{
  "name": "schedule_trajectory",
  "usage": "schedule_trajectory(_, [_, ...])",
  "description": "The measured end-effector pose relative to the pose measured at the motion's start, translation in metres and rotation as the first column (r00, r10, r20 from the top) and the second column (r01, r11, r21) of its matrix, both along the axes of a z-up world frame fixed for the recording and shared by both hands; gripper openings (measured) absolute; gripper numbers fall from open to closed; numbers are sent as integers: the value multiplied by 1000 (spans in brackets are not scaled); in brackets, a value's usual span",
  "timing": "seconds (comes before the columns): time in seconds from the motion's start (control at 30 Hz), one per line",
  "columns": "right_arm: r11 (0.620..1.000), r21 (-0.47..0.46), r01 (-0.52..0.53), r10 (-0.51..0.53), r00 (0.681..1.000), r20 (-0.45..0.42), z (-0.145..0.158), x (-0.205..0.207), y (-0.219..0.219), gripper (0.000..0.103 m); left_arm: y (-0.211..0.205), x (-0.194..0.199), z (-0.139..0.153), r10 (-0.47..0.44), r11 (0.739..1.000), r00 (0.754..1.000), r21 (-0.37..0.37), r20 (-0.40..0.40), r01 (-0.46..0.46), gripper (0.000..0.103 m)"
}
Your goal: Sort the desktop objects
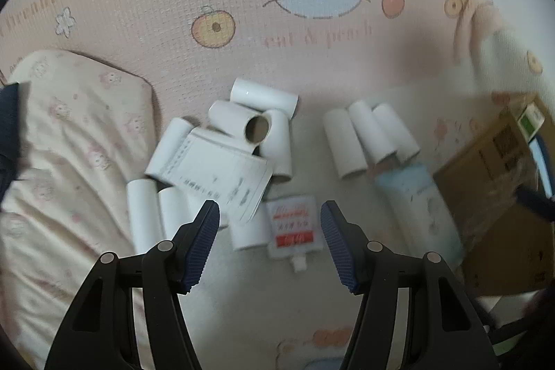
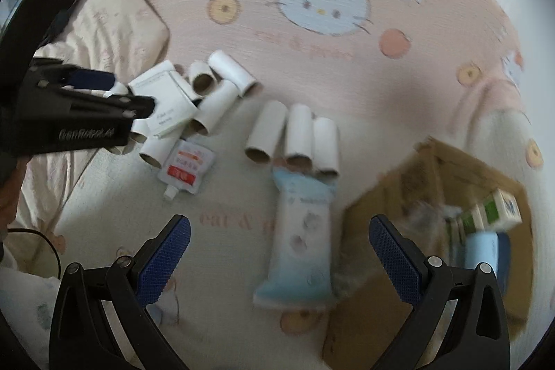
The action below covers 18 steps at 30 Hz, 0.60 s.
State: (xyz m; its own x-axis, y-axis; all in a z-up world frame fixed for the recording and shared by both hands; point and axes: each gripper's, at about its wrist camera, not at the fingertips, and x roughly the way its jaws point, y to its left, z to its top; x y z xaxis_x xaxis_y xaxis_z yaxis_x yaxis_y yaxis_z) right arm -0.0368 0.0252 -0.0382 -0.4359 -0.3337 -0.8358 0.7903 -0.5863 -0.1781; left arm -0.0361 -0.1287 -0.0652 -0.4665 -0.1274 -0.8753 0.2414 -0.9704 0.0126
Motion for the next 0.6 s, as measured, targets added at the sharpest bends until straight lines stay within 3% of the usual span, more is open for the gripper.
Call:
schedule_trajectory(0.17, [994,-106,-16,16,1000,-6,-23,-4,-12,102,2,-5,-5,-25,999,993,24,-119,28,65])
schedule_trajectory(0.37, [979,-197,-54,42,997,-65,-45,-7,-19,102,22,-14,-15,-133,989,972,-91,-195,117,65])
schedule_trajectory(0.47, [975,-219,-26,9,997,-80,-59,-16,-22,102,23,-24,-30,-151,989,975,-34,-161,147,65])
schedule_trajectory(0.6, [979,-204,-16,2,998,-66,-78,-33,-24,102,14,-34,-47,-133,984,982,102,-135,147,64])
